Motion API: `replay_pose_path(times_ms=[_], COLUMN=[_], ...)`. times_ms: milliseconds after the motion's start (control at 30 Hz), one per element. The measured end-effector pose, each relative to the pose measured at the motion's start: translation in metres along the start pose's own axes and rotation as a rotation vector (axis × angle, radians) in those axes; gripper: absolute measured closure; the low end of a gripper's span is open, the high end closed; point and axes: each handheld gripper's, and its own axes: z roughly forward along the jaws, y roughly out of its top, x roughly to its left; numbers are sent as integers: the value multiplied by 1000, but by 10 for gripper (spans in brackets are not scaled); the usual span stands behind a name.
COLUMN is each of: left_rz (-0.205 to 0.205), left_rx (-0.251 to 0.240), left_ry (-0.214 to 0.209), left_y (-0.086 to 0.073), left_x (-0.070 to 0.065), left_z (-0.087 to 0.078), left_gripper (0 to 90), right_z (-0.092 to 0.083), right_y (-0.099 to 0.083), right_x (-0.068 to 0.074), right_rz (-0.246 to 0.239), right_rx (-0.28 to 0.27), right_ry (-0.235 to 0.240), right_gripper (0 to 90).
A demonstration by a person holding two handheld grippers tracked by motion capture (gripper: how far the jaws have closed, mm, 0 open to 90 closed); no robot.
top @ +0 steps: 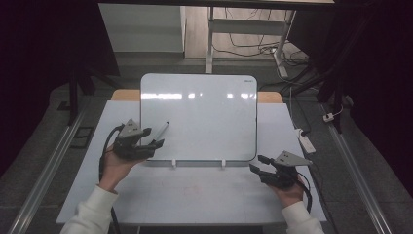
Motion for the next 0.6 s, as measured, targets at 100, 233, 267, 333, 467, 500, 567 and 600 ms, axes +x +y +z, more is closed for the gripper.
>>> replay_pose_path(times_ms=[100, 233, 267, 333, 467, 500, 567, 600], left_rz=[-2, -17, -25, -33, -48, -53, -60, -63], left_rx=[-2, -3, -1, 0, 11, 15, 27, 32], left_ry=[-3, -14, -23, -29, -33, -36, -35, -35], left_y=[-14, -36, -41, -51, -70, -75, -82, -86], left_x=[-3, -6, -7, -8, -10, -11, -11, -11], left_z=[-11, -20, -21, -24, -27, -27, -26, -25], left_gripper=[343, 342, 341, 340, 339, 338, 333, 332], right_z=[-2, -4, -5, -7, -9, -9, -9, -9], right_y=[-2, -5, -6, -9, -13, -14, -16, -17], right_x=[-1, -3, -4, -6, -9, -10, -11, -11], right_rz=[-12, -36, -42, -50, -68, -71, -77, -80], right_rx=[4, 14, 17, 22, 36, 38, 44, 44], right_ry=[-1, -18, -24, -34, -55, -56, -59, -60], right_gripper=[465, 459, 458, 457, 452, 452, 448, 448])
